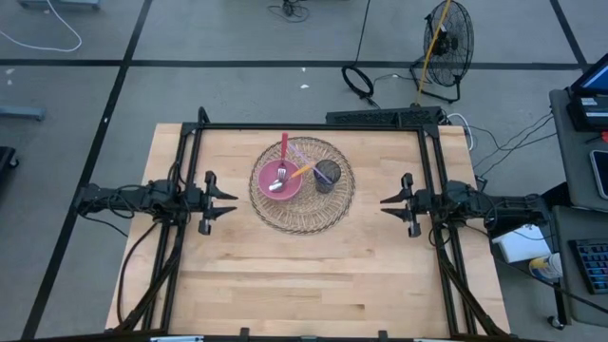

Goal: Pick & Place Utensil
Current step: Return to Home Position

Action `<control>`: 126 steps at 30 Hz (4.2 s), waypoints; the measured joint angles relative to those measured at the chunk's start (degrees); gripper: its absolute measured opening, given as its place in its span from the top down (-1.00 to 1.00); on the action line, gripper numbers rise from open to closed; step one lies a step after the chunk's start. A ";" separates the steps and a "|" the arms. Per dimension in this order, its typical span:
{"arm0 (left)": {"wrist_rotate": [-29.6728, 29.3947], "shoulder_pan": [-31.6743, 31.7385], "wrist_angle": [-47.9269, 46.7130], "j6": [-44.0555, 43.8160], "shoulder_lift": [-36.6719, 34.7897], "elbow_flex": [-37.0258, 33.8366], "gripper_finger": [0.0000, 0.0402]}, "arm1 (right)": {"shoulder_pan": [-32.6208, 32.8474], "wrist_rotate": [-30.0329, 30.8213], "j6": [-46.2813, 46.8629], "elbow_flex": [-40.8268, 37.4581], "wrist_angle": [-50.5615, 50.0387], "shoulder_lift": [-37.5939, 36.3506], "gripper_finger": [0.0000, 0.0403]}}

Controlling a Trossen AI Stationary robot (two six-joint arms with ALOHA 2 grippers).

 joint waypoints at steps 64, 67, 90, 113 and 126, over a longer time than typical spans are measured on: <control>-0.20 0.04 2.58 -1.26 0.00 -0.11 0.35 | -0.02 -0.12 5.39 -0.76 10.03 0.04 0.56; -0.19 0.04 2.58 -1.26 0.00 -0.10 0.35 | -0.02 -0.10 5.39 -0.77 10.03 0.04 0.56; -0.19 0.04 2.60 -1.26 0.00 -0.04 0.35 | -0.02 -0.10 5.39 -0.77 10.04 0.02 0.56; -0.19 0.02 2.60 -1.26 0.00 -0.04 0.35 | -0.02 -0.09 5.38 -0.76 10.05 0.02 0.56; -0.17 0.04 2.60 -1.26 0.00 -0.04 0.35 | -0.01 -0.09 5.39 -0.75 10.04 0.02 0.56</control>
